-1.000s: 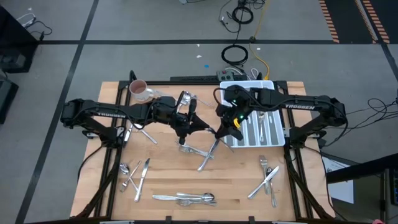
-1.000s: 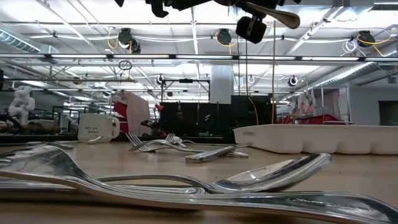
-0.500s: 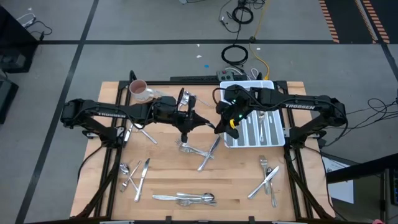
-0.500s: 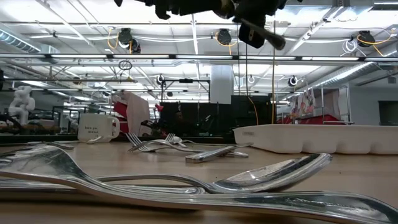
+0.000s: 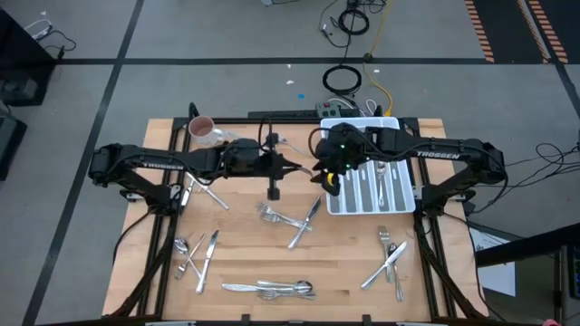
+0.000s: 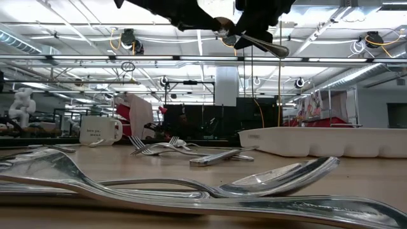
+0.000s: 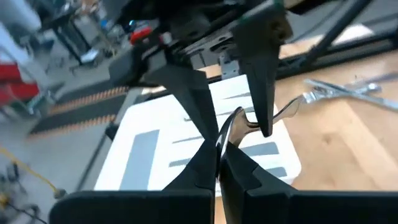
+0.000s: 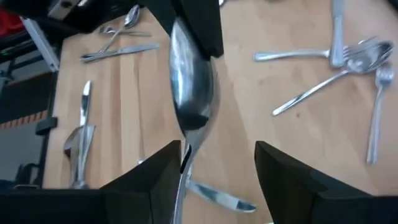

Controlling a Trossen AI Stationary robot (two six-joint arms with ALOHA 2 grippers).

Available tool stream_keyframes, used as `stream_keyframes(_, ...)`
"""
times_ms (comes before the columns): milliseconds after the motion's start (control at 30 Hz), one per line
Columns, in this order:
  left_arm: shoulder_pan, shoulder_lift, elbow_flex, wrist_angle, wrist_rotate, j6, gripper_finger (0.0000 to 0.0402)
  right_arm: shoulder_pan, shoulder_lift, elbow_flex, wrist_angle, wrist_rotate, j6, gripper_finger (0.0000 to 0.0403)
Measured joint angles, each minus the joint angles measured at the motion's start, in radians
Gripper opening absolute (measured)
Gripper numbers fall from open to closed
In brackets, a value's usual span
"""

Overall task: Sort silverware
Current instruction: Put the silver spoon into the silverware tray

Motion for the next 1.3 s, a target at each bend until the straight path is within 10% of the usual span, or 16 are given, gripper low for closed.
stream_keyframes(433,0.009,0.0,0.0,-0.013,0.008,-0.151,0.0005,-0.007,0.0,0.0,0.115,0.035,-0.039,0.018)
stream_keyframes(933,0.011,0.028,0.0,-0.003,-0.005,-0.214,0.0005,-0.005,0.0,-0.001,0.11,0.067,-0.096,0.0016)
stream_keyframes(1300,0.011,0.031,0.0,-0.002,-0.011,-0.196,0.0023,-0.005,0.0,-0.002,0.098,0.092,-0.095,0.0001)
